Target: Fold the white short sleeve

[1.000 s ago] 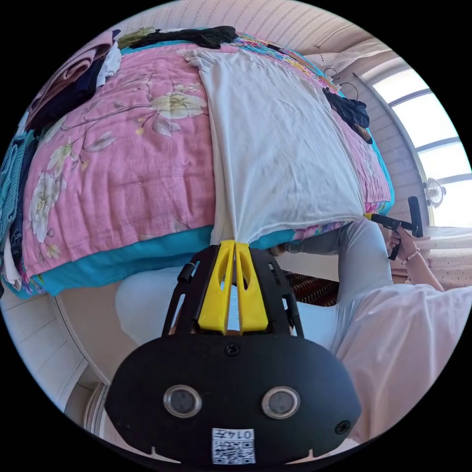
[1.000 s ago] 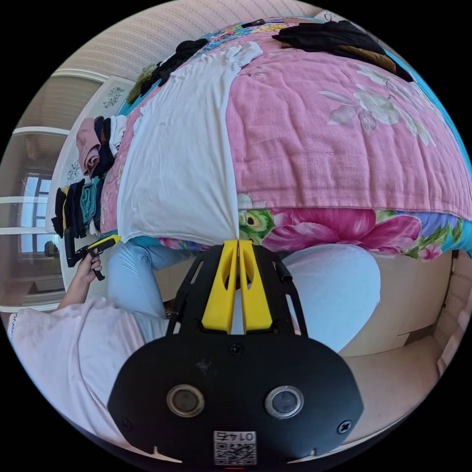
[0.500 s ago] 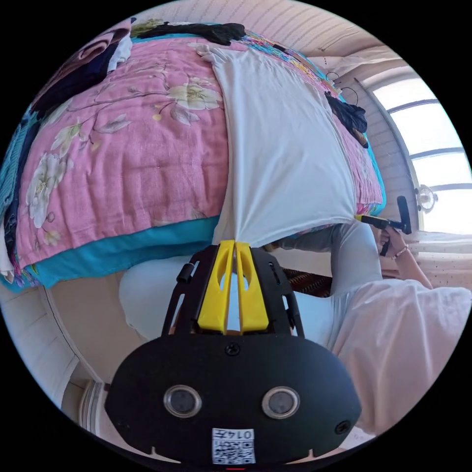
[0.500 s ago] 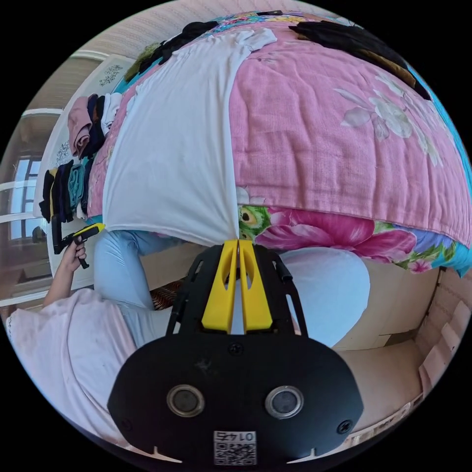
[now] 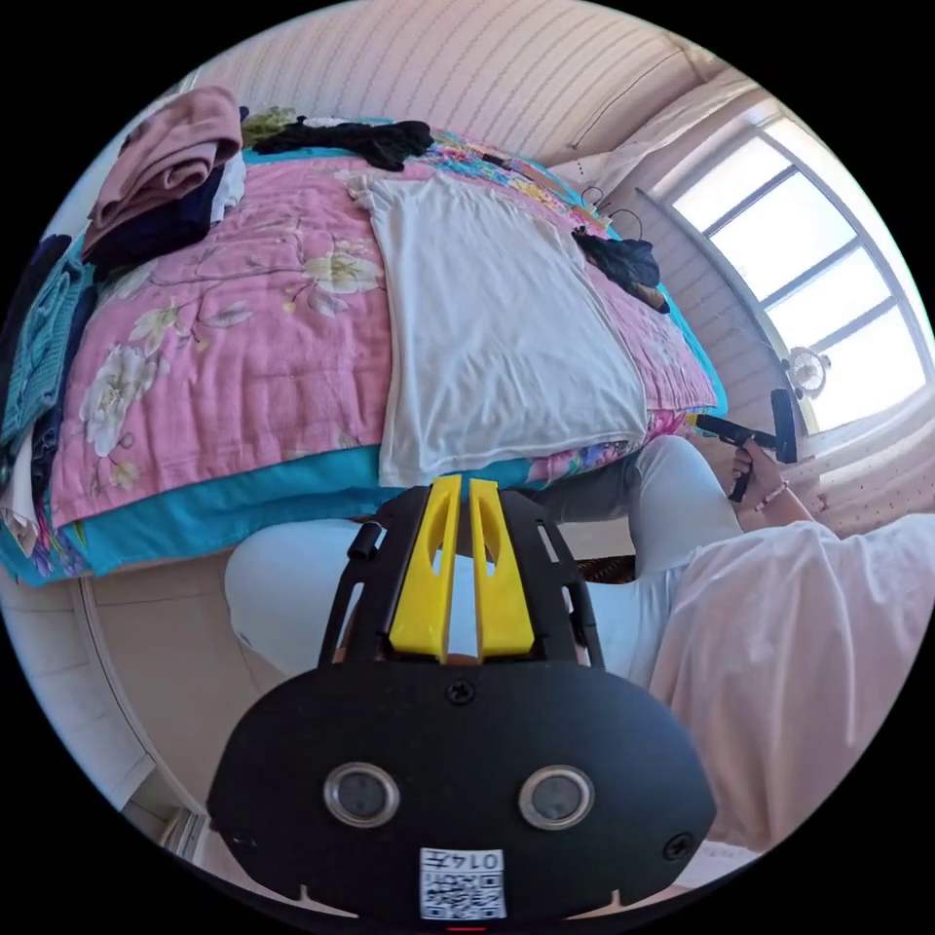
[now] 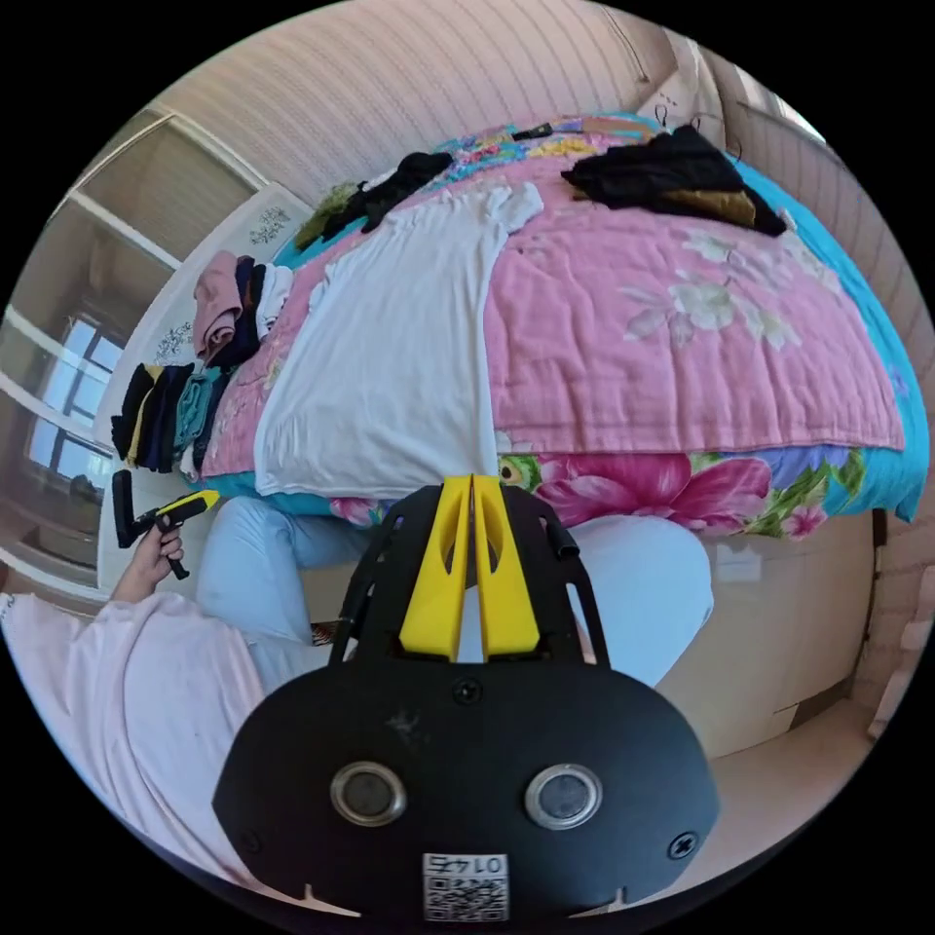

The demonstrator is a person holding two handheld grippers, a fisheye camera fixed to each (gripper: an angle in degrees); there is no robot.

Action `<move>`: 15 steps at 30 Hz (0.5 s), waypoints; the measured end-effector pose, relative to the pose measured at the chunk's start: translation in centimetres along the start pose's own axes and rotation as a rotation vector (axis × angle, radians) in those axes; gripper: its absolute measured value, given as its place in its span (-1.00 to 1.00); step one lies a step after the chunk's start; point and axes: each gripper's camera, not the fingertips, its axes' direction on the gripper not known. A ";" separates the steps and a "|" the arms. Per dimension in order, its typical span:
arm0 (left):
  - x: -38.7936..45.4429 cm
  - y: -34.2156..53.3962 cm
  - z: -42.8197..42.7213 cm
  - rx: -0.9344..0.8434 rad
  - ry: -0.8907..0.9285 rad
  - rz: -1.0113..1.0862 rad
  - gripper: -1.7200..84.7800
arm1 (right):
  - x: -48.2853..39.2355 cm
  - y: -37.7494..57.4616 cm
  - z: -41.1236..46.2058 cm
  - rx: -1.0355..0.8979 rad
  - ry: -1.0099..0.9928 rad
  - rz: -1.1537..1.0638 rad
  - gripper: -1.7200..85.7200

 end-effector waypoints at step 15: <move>10.8 1.7 3.2 0.366 -0.090 0.376 -0.81 | -6.5 8.5 -4.5 0.408 0.184 -0.219 -0.95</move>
